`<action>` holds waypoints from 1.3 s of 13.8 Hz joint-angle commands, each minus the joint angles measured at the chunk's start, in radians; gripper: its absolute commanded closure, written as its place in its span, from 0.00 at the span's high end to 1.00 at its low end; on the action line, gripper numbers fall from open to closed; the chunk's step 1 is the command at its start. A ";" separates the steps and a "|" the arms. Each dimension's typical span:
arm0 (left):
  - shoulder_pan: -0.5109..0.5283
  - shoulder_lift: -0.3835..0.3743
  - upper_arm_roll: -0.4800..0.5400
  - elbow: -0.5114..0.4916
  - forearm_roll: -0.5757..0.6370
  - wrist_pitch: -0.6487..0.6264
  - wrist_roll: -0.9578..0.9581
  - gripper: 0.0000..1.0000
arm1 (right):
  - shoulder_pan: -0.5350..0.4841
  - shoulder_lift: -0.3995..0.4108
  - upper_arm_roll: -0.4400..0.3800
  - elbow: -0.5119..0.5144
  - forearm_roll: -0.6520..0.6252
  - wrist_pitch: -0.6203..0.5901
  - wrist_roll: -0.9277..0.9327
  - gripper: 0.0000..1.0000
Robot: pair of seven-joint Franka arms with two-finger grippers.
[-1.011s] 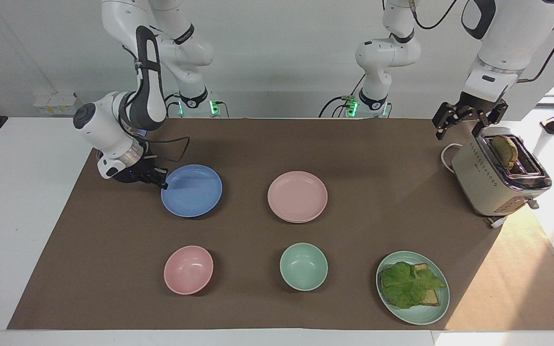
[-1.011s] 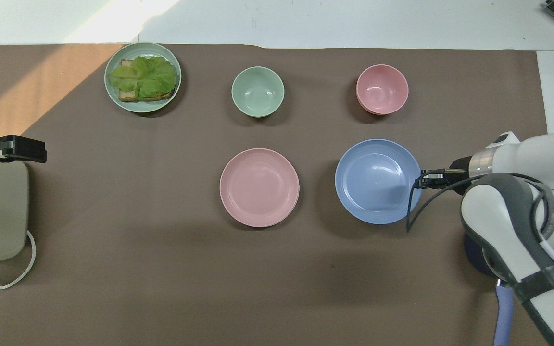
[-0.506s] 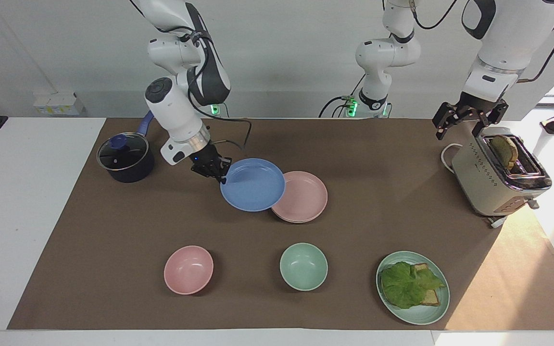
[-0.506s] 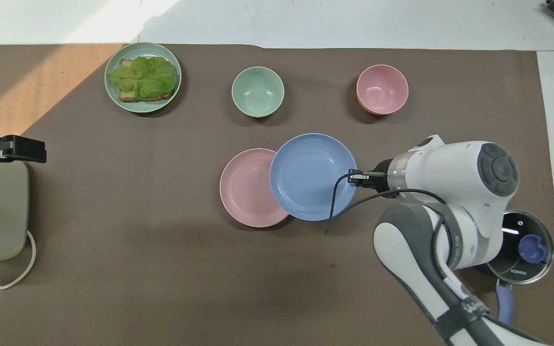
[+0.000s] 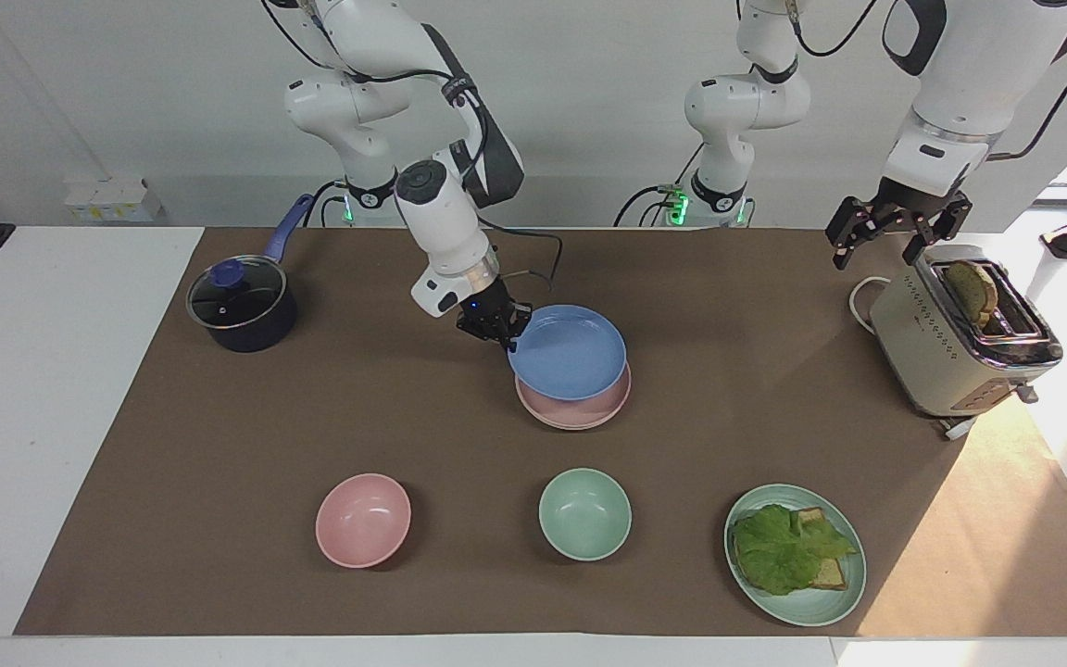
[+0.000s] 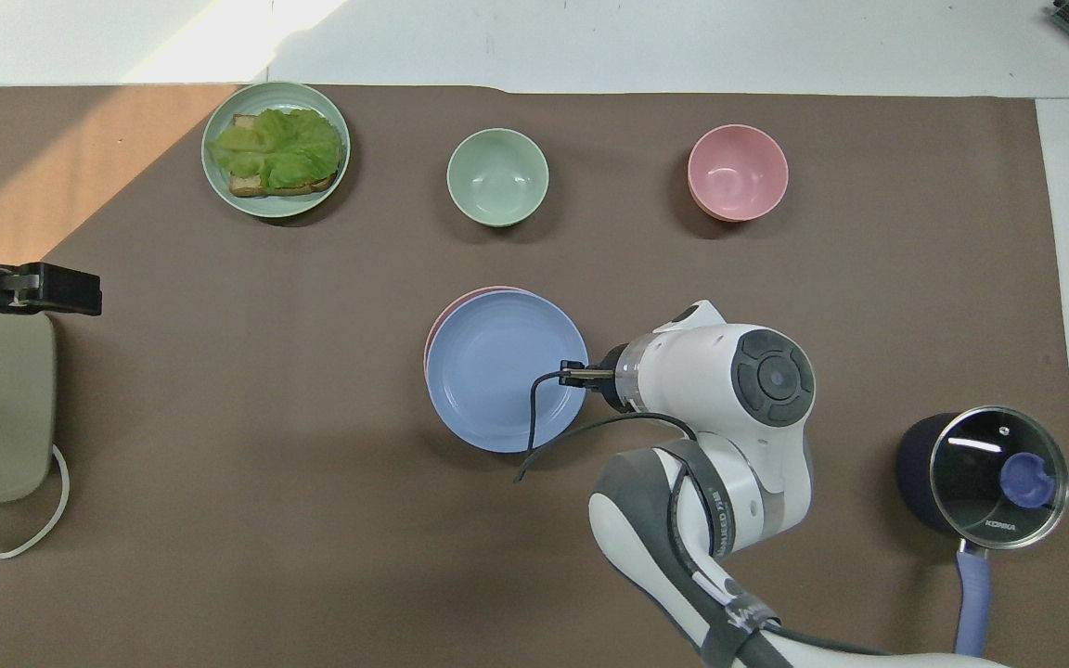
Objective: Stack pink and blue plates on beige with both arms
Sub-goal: 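Carry the blue plate with the right gripper onto the pink plate, then open the right gripper to release the blue plate on the stack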
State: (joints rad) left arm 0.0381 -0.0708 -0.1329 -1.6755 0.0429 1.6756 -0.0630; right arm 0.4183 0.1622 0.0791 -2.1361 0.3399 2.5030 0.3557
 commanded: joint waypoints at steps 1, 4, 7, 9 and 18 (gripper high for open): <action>-0.021 0.003 0.013 0.008 -0.008 -0.016 0.012 1.00 | 0.003 0.048 0.001 0.018 0.014 0.066 0.002 0.00; -0.079 0.011 0.067 0.022 -0.008 -0.014 0.012 1.00 | 0.002 0.069 0.001 0.048 0.024 0.071 0.009 0.00; -0.089 0.012 0.085 0.031 -0.008 -0.016 0.012 1.00 | 0.002 0.072 0.001 0.051 0.027 0.070 0.012 0.20; -0.090 0.035 0.107 0.042 -0.008 -0.014 0.012 1.00 | 0.002 0.074 0.001 0.056 0.027 0.070 0.020 0.55; -0.073 0.025 0.116 0.062 -0.008 -0.017 0.012 1.00 | -0.056 -0.022 -0.019 0.077 0.002 -0.071 0.045 1.00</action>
State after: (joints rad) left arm -0.0333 -0.0518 -0.0227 -1.6315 0.0428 1.6759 -0.0614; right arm 0.4061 0.1979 0.0643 -2.0587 0.3399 2.4969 0.3864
